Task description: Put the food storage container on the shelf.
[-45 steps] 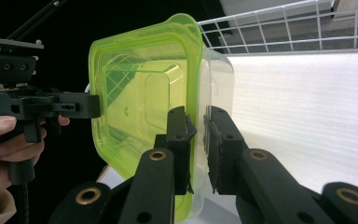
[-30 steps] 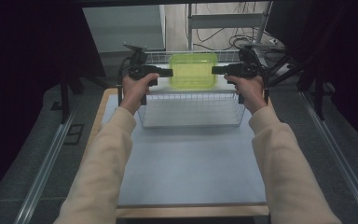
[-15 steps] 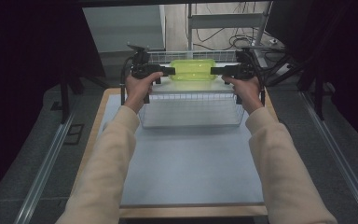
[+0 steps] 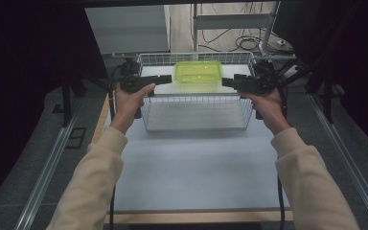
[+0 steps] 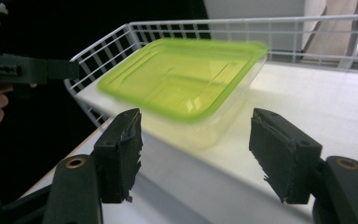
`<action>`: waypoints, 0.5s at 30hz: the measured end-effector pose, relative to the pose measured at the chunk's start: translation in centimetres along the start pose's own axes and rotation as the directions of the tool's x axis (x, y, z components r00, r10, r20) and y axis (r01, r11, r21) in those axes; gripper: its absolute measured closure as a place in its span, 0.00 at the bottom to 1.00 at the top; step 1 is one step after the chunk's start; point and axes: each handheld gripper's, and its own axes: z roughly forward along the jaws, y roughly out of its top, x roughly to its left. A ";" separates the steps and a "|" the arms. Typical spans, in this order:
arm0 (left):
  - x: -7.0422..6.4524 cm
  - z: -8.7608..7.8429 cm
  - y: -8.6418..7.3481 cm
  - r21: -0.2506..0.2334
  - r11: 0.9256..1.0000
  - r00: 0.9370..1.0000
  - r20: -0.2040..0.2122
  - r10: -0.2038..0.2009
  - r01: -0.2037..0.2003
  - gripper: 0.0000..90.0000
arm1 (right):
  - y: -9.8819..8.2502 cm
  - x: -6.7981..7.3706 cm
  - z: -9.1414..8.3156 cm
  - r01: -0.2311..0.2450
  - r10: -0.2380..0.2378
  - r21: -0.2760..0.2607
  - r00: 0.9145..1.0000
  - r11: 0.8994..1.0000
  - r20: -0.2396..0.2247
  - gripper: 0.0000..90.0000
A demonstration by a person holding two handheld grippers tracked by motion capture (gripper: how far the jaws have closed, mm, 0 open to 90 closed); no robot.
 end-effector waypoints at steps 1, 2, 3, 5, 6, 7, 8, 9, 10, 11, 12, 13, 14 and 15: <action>-0.3 -0.5 -0.5 0.002 1.000 1.000 0.010 0.008 -0.008 0.26 | -0.4 0.2 -0.3 0.008 -0.008 -0.001 1.000 1.000 -0.007 0.38; -0.3 -0.5 -0.5 0.002 1.000 1.000 0.010 0.008 -0.008 0.26 | -0.4 0.2 -0.3 0.008 -0.008 -0.001 1.000 1.000 -0.007 0.38; -0.8 -1.4 -1.4 0.001 1.000 1.000 0.016 0.020 -0.020 0.26 | -0.8 0.5 -0.7 0.020 -0.020 0.000 1.000 1.000 -0.015 0.38; -1.7 -2.8 -3.2 0.000 0.999 0.999 0.016 0.047 -0.047 0.26 | -2.8 1.3 -2.0 0.059 -0.059 0.004 0.997 0.998 -0.040 0.36; -2.0 -3.3 -3.9 -0.002 0.999 0.998 0.018 0.055 -0.055 0.26 | -3.5 1.6 -2.4 0.073 -0.073 0.009 0.996 0.997 -0.048 0.35; -2.2 -3.6 -4.5 0.002 0.998 0.998 0.019 0.061 -0.061 0.26 | -4.3 2.0 -2.7 0.090 -0.090 0.010 0.995 0.996 -0.053 0.35; -2.2 -3.6 -4.5 0.002 0.998 0.998 0.019 0.061 -0.061 0.26 | -4.3 2.0 -2.7 0.090 -0.090 0.010 0.995 0.996 -0.053 0.35; -2.6 -4.2 -5.8 0.007 0.997 0.997 0.019 0.073 -0.074 0.26 | -4.9 2.1 -3.0 0.103 -0.102 0.010 0.993 0.995 -0.057 0.34; -2.7 -4.4 -6.4 0.010 0.997 0.997 0.020 0.080 -0.080 0.26 | -6.9 2.7 -3.6 0.118 -0.116 0.016 0.990 0.993 -0.082 0.34; -2.8 -4.7 -7.4 0.011 0.996 0.996 0.026 0.085 -0.085 0.26 | -7.8 2.8 -3.8 0.121 -0.119 0.020 0.989 0.992 -0.088 0.33; -2.9 -5.0 -8.4 0.012 0.996 0.996 0.031 0.082 -0.083 0.26 | -7.8 2.8 -3.8 0.121 -0.119 0.020 0.989 0.992 -0.088 0.33; -2.9 -5.4 -10.4 0.022 0.997 0.995 0.054 0.079 -0.081 0.26 | -9.7 3.1 -4.2 0.121 -0.118 0.023 0.987 0.992 -0.111 0.33; -2.9 -5.4 -10.4 0.022 0.997 0.995 0.054 0.079 -0.081 0.26 | -9.7 3.1 -4.2 0.121 -0.118 0.023 0.987 0.992 -0.111 0.33; -2.7 -5.6 -12.4 0.038 0.996 0.995 0.049 0.083 -0.085 0.26 | -11.6 3.2 -4.5 0.119 -0.114 0.032 0.985 0.992 -0.128 0.33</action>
